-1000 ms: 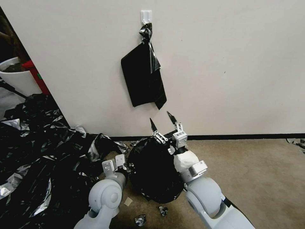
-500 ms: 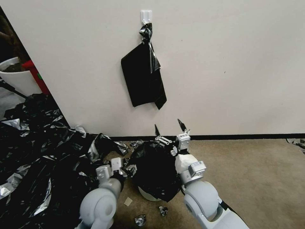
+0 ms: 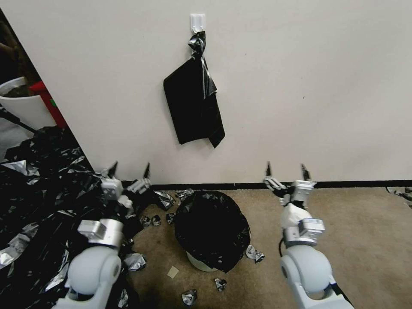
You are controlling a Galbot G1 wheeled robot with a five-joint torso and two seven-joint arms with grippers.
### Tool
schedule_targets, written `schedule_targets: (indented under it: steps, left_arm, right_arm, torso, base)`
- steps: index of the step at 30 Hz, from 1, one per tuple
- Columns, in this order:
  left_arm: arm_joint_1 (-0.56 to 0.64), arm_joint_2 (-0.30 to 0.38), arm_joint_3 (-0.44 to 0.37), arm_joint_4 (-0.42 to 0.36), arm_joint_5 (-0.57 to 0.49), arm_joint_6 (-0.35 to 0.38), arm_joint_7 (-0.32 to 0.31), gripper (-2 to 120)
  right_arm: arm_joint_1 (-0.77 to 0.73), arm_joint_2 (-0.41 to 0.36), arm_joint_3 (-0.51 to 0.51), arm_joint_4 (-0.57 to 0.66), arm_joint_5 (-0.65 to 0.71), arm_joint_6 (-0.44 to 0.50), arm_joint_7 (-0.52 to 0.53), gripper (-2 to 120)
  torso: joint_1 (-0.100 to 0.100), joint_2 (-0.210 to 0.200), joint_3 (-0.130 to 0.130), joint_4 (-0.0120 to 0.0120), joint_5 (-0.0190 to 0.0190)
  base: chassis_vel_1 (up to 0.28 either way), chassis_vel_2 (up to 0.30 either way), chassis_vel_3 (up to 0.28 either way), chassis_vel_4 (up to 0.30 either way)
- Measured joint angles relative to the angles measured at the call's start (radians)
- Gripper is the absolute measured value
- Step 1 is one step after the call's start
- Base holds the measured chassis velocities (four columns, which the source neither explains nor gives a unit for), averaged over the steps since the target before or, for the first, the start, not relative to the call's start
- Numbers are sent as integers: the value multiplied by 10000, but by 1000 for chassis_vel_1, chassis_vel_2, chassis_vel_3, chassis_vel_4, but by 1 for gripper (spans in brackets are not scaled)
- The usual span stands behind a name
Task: Place a trash bag onto the trash bin.
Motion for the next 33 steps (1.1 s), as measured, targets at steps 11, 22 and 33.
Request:
schedule_targets:
  steps: [11, 22, 33]
  left_arm:
    - [1, -12, 29, 1, -50, 103, -45, 100]
    - [5, -18, 44, 2, -62, 145, -84, 100]
    - [7, -18, 53, -1, -70, 162, -105, 100]
  right_arm:
    - [25, -18, -54, 0, 15, -12, -8, 100]
    - [39, -28, -82, 1, 22, -13, -9, 100]
    - [46, -34, -94, -4, 27, -14, -8, 100]
  torso:
    - [0, 0, 0, -1, 0]
    - [0, 0, 0, -1, 0]
    - [0, 0, 0, -1, 0]
  base:
    - [0, 0, 0, 0]
    - [0, 0, 0, 0]
    - [0, 0, 0, 0]
